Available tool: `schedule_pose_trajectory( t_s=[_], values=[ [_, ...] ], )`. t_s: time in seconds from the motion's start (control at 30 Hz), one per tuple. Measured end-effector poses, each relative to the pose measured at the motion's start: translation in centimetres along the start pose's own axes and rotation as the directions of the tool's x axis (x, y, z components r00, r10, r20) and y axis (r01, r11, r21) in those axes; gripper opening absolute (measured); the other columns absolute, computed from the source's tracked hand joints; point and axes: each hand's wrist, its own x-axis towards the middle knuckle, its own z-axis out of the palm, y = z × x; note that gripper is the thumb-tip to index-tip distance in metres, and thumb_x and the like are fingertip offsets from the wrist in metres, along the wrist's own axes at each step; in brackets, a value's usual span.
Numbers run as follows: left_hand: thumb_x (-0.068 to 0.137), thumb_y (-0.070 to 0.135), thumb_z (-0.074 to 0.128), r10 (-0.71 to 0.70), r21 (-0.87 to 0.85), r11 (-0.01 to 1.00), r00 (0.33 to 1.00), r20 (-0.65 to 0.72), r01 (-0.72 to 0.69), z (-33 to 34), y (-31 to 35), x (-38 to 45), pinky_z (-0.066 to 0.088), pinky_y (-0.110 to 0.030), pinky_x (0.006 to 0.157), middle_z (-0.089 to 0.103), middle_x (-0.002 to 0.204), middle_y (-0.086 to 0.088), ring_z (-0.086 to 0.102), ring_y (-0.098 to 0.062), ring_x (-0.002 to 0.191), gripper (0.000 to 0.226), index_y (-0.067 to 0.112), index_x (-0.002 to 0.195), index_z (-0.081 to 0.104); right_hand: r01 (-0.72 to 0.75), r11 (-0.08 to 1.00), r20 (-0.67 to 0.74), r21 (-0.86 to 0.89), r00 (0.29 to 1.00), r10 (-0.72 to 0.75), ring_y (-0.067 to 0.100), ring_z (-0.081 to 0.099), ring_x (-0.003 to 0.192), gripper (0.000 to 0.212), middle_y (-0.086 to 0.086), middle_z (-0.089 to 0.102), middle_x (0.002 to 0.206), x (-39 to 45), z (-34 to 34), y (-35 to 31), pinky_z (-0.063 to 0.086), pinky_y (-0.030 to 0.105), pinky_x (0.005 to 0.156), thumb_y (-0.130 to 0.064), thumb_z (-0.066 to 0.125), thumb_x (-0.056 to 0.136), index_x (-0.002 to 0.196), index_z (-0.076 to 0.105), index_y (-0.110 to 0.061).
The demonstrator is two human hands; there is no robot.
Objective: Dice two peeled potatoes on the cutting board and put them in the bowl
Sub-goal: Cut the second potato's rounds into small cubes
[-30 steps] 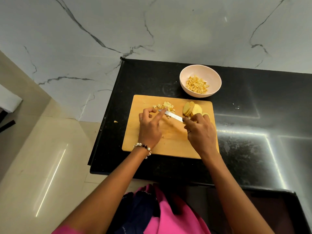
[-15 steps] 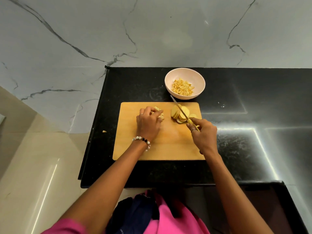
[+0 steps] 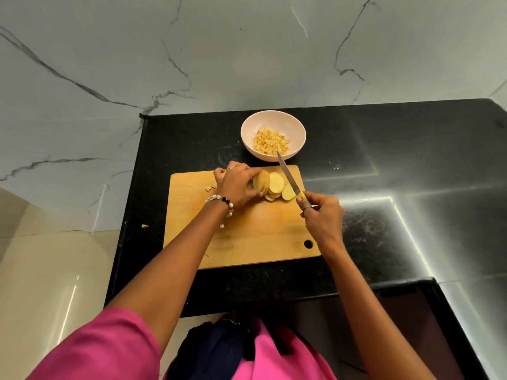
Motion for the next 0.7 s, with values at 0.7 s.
schedule_pose_trajectory(
  t_s=[0.7],
  values=[
    [0.084, 0.024, 0.069, -0.251, -0.595, 0.797, 0.953, -0.172, 0.102, -1.4, -0.1, -1.9, 0.049, -0.022, 0.071, 0.067, 0.091, 0.002, 0.059, -0.009, 0.082, 0.02, 0.017, 0.103, 0.066, 0.018, 1.0, 0.048, -0.013, 0.999, -0.018, 0.022, 0.066, 0.079, 0.018, -0.023, 0.059, 0.077, -0.1, 1.2, -0.8, 0.055, 0.05, 0.075, -0.02, 0.066, 0.088, 0.102, 0.073, -0.01]
  ],
)
